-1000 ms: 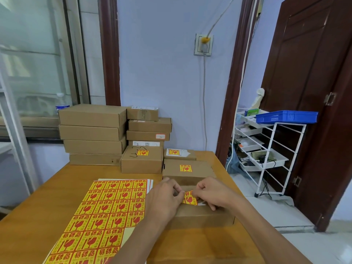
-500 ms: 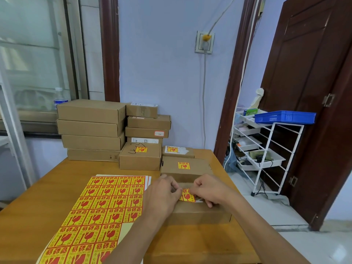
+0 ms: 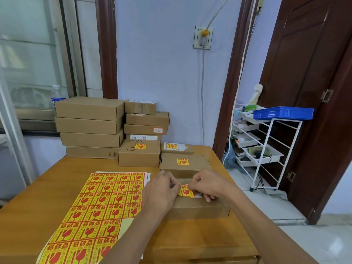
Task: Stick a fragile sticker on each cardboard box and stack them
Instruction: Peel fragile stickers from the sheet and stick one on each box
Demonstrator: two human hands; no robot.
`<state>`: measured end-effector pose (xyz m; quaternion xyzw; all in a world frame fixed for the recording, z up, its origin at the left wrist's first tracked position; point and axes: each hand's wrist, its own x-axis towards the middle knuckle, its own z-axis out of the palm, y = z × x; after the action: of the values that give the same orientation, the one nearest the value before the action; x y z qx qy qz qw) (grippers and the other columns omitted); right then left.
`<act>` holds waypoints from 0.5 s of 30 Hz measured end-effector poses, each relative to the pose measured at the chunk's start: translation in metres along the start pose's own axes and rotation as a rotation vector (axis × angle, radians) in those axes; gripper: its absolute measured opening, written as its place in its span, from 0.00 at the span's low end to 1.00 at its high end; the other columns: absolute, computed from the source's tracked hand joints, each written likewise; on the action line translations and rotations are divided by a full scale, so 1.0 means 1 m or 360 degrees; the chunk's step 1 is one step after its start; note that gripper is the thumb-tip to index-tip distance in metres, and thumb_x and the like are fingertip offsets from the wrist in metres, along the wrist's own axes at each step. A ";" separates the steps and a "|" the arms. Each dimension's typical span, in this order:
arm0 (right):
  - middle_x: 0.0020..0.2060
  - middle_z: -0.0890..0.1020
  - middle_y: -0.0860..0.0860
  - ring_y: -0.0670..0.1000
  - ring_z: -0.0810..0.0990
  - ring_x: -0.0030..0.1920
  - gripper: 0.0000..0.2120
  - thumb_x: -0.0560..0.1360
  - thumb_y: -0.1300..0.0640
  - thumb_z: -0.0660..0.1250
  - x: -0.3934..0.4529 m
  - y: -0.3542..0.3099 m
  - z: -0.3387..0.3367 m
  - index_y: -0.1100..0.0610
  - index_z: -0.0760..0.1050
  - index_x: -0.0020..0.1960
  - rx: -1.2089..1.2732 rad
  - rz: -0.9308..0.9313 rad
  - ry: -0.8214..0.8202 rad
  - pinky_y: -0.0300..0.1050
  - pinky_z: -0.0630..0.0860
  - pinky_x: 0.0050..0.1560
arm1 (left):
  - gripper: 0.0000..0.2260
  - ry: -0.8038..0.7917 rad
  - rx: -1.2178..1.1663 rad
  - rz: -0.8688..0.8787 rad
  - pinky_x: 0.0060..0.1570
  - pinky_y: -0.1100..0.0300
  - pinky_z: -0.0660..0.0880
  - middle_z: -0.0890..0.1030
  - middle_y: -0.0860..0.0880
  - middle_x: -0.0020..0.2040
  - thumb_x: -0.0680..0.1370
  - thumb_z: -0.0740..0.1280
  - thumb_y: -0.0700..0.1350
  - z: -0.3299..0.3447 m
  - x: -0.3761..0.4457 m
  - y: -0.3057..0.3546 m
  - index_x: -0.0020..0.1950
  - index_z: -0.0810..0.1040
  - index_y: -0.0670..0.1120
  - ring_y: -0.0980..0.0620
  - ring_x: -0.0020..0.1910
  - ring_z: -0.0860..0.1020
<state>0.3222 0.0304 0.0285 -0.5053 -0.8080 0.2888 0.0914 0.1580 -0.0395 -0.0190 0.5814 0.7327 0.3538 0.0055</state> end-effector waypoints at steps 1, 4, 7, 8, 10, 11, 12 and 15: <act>0.26 0.77 0.55 0.48 0.71 0.21 0.10 0.76 0.50 0.69 0.000 0.000 0.000 0.53 0.77 0.39 0.0006 0.0002 0.0003 0.37 0.64 0.24 | 0.08 -0.0002 0.0004 0.0002 0.33 0.64 0.67 0.76 0.59 0.48 0.79 0.68 0.58 0.000 0.000 0.000 0.44 0.77 0.57 0.59 0.43 0.75; 0.28 0.77 0.55 0.49 0.72 0.22 0.10 0.76 0.50 0.69 0.002 0.001 0.001 0.53 0.76 0.38 0.0015 0.0009 0.0016 0.37 0.64 0.24 | 0.07 -0.0009 0.0010 0.0001 0.32 0.64 0.66 0.76 0.59 0.49 0.79 0.68 0.58 0.000 0.000 0.001 0.44 0.77 0.57 0.59 0.43 0.75; 0.28 0.78 0.56 0.49 0.72 0.22 0.09 0.75 0.50 0.69 0.002 0.001 0.000 0.53 0.76 0.38 0.0018 0.0004 0.0015 0.37 0.65 0.25 | 0.08 0.0007 0.0005 -0.0003 0.35 0.62 0.71 0.76 0.59 0.47 0.79 0.68 0.58 0.000 0.001 0.000 0.43 0.75 0.57 0.59 0.44 0.75; 0.27 0.78 0.56 0.49 0.72 0.22 0.09 0.75 0.50 0.69 0.002 0.001 0.000 0.53 0.76 0.39 0.0019 0.0004 0.0021 0.37 0.65 0.25 | 0.08 0.0012 0.0003 -0.0006 0.36 0.61 0.72 0.76 0.59 0.47 0.79 0.68 0.57 0.001 0.001 0.000 0.44 0.74 0.57 0.59 0.44 0.75; 0.26 0.78 0.55 0.48 0.72 0.21 0.09 0.75 0.51 0.70 0.003 0.003 0.001 0.53 0.77 0.39 0.0027 0.0001 0.0032 0.36 0.65 0.24 | 0.07 0.0029 -0.0004 -0.0007 0.38 0.59 0.76 0.77 0.59 0.45 0.80 0.68 0.55 0.003 0.000 -0.001 0.45 0.73 0.57 0.58 0.43 0.76; 0.26 0.77 0.54 0.48 0.72 0.21 0.09 0.75 0.51 0.70 0.003 0.004 0.002 0.53 0.77 0.39 0.0040 0.0000 0.0039 0.35 0.64 0.23 | 0.06 0.0038 -0.0006 0.0003 0.39 0.57 0.78 0.78 0.58 0.44 0.80 0.67 0.54 0.004 0.001 -0.002 0.46 0.73 0.57 0.58 0.42 0.77; 0.25 0.77 0.54 0.48 0.71 0.21 0.09 0.75 0.51 0.70 0.003 0.005 0.003 0.53 0.77 0.38 0.0058 0.0000 0.0046 0.35 0.64 0.22 | 0.05 0.0038 -0.0003 0.0016 0.40 0.56 0.79 0.78 0.58 0.44 0.81 0.66 0.53 0.005 0.001 -0.004 0.46 0.73 0.57 0.58 0.42 0.77; 0.24 0.77 0.53 0.47 0.71 0.21 0.10 0.75 0.51 0.70 0.003 0.008 0.005 0.53 0.77 0.37 0.0090 -0.0002 0.0054 0.34 0.63 0.22 | 0.04 0.0021 0.0017 0.0055 0.41 0.55 0.80 0.79 0.58 0.45 0.82 0.65 0.53 0.006 0.002 -0.007 0.48 0.72 0.58 0.57 0.43 0.78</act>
<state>0.3249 0.0334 0.0198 -0.5069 -0.7981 0.3029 0.1194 0.1542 -0.0351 -0.0263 0.5915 0.7245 0.3538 -0.0085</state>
